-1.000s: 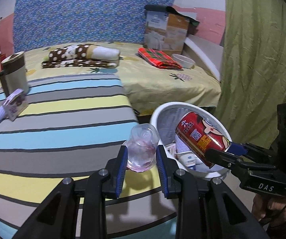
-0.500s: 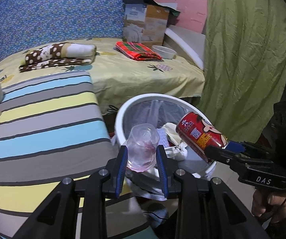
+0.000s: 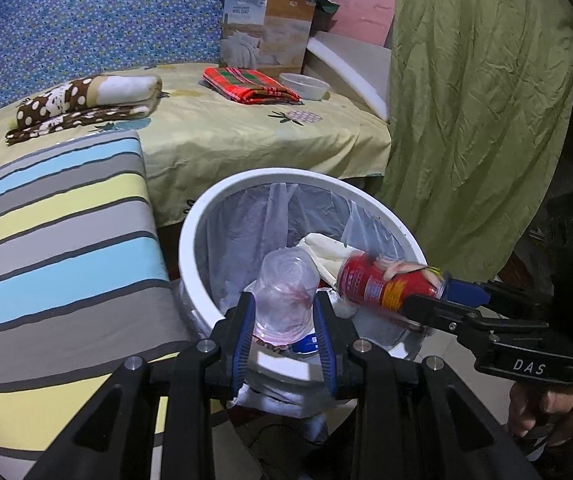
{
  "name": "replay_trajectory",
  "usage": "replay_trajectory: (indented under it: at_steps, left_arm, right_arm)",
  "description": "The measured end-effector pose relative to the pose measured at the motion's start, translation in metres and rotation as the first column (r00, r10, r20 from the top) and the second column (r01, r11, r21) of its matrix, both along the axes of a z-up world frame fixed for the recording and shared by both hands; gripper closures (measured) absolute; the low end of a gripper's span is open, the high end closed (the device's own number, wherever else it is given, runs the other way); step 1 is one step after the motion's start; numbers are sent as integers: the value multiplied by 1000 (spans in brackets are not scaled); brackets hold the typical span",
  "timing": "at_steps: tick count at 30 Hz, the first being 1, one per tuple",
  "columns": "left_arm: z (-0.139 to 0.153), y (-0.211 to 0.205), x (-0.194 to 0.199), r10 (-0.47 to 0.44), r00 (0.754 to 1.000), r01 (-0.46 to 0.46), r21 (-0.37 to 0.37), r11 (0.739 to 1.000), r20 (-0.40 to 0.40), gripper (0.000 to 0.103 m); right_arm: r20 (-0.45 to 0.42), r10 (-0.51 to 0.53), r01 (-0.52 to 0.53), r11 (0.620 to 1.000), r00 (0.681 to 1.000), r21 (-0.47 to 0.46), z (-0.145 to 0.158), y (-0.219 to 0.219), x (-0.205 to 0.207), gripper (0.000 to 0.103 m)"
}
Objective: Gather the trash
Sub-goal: 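Carry the plastic cup and cartoon can over the bin with both tools, then open both tools to drop the cup and can into the bin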
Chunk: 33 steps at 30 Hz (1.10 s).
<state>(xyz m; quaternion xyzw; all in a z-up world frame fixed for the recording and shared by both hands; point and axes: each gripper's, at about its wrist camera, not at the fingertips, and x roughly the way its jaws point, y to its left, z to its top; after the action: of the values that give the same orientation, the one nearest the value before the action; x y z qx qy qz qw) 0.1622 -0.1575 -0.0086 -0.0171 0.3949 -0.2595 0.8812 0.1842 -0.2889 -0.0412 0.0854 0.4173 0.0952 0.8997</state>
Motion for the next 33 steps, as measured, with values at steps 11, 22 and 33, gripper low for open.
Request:
replay_trajectory:
  at_steps: [11,22,33]
  left_arm:
    - [-2,2,1,-4,1000,3,-29,1000,-8,58]
    - [11,21,-13,41,999,-40,-32,999,29,58]
    - [25,48,-31,108,992,-106,-23,994,65,58]
  right_arm:
    - [33,-22,22,1000,999,3,6,-5,-2,46]
    - [81,-11,10,1000,997,18,20,1,-7,46]
    - [131,67,-68,998,989,8,34,27,-15,46]
